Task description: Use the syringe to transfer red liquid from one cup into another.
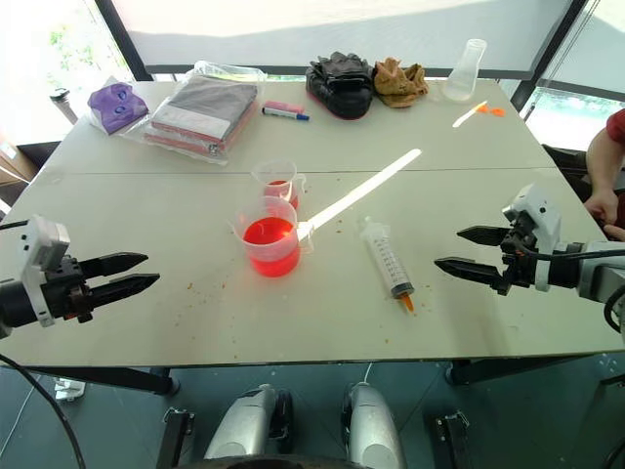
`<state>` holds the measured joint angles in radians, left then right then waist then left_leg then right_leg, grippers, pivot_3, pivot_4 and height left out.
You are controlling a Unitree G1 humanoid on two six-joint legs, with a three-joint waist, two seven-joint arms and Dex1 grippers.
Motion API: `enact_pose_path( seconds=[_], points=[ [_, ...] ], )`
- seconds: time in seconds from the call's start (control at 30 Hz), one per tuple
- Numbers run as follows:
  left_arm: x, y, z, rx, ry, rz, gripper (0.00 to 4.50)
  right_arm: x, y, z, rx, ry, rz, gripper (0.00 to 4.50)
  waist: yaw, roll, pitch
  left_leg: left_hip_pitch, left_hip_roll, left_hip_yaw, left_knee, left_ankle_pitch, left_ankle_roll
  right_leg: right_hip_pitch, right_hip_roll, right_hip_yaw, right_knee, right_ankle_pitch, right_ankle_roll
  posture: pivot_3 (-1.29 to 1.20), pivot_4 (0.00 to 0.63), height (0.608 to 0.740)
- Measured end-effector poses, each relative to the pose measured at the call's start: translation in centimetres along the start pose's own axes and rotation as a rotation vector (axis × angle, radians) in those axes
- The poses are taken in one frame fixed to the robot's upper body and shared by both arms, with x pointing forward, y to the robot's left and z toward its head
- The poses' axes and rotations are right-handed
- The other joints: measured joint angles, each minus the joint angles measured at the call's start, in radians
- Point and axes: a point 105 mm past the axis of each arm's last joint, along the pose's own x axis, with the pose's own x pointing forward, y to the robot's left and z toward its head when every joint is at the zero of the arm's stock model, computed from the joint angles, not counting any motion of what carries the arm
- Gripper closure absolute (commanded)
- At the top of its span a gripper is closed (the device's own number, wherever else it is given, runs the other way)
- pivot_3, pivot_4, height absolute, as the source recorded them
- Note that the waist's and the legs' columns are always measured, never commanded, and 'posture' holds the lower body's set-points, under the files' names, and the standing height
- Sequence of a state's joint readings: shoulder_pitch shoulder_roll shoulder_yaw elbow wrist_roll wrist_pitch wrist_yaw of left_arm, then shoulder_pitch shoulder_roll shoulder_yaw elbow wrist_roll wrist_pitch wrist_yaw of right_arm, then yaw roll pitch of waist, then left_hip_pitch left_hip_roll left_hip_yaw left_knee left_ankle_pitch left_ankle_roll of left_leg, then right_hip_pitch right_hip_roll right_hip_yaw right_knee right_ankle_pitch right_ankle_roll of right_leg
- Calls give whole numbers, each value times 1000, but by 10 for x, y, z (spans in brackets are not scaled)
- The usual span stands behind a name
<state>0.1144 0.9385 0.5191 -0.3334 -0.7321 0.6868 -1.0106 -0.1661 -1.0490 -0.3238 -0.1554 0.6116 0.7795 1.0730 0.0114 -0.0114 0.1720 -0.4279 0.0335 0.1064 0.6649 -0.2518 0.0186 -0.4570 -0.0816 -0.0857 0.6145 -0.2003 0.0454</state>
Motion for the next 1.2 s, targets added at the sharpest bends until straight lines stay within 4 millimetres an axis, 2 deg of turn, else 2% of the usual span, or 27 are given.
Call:
enact_pose_path(
  seconds=[0.2,0.4,0.83,0.93,1.03,1.2],
  points=[
    [1,2,-2,-16,-9,19,1915,3,2,0,-3,5,-21,29,1,0,0,0,0,0,0,0,0,0,0,0,0,0,0,0,150,740],
    [1,1,-6,-25,-3,26,1915,4,-2,-11,87,70,-63,29,1,0,0,0,0,0,0,0,0,0,0,0,0,0,0,0,150,740],
    [4,-1,-4,-17,-24,45,1915,10,-10,-6,83,75,-83,29,1,0,0,0,0,0,0,0,0,0,0,0,0,0,0,0,150,740],
    [7,7,16,-4,-122,69,1915,14,-16,-3,95,88,-112,29,2,0,0,0,0,0,1,0,0,0,1,0,1,0,0,0,150,740],
    [6,13,42,5,-196,52,1915,19,-26,12,141,107,-176,29,-2,0,0,0,0,1,2,0,0,0,2,1,2,0,0,0,150,740],
    [7,-2,75,97,-164,-104,1915,32,-14,32,212,206,-128,29,-7,0,0,0,0,1,0,0,0,-2,2,1,2,0,0,0,150,740]
  ],
)
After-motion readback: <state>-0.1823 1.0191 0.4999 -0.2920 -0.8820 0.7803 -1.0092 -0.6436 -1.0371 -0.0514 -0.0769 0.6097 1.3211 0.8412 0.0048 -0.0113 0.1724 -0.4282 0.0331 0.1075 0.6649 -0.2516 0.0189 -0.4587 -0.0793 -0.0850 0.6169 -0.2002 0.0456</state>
